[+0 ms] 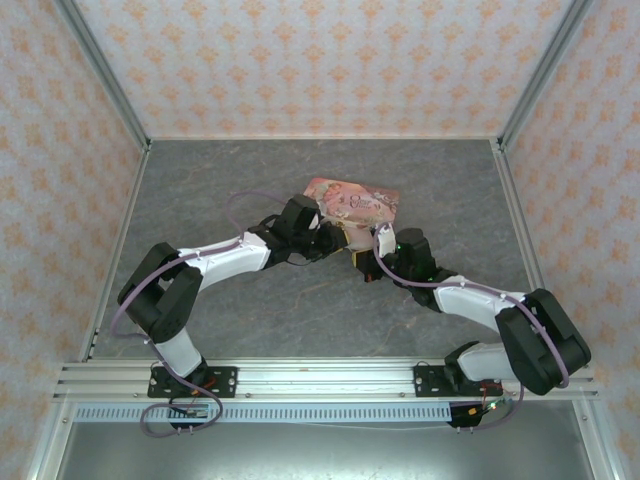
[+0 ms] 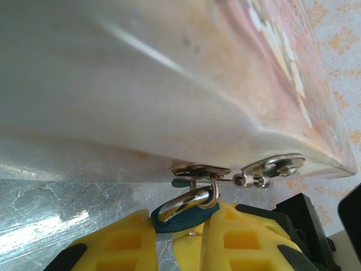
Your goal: Unlock the padlock with the key
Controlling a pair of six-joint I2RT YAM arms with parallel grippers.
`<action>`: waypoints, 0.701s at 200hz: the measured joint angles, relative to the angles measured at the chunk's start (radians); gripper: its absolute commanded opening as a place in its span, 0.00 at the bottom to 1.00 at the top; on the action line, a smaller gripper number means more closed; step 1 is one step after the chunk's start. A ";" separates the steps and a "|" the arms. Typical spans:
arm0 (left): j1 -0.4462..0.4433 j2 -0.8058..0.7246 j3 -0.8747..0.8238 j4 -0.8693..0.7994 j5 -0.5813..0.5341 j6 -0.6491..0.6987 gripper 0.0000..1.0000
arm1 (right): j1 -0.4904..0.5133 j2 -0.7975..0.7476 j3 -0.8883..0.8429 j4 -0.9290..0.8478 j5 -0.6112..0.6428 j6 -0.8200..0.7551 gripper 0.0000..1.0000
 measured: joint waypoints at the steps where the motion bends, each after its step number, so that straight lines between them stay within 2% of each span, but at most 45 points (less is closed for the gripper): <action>1: 0.000 0.000 0.000 0.000 0.000 0.000 0.18 | 0.000 0.000 0.000 0.000 0.000 0.000 0.00; 140: 0.000 0.000 0.013 -0.027 0.000 0.000 0.18 | 0.000 0.000 0.000 0.014 -0.018 0.004 0.00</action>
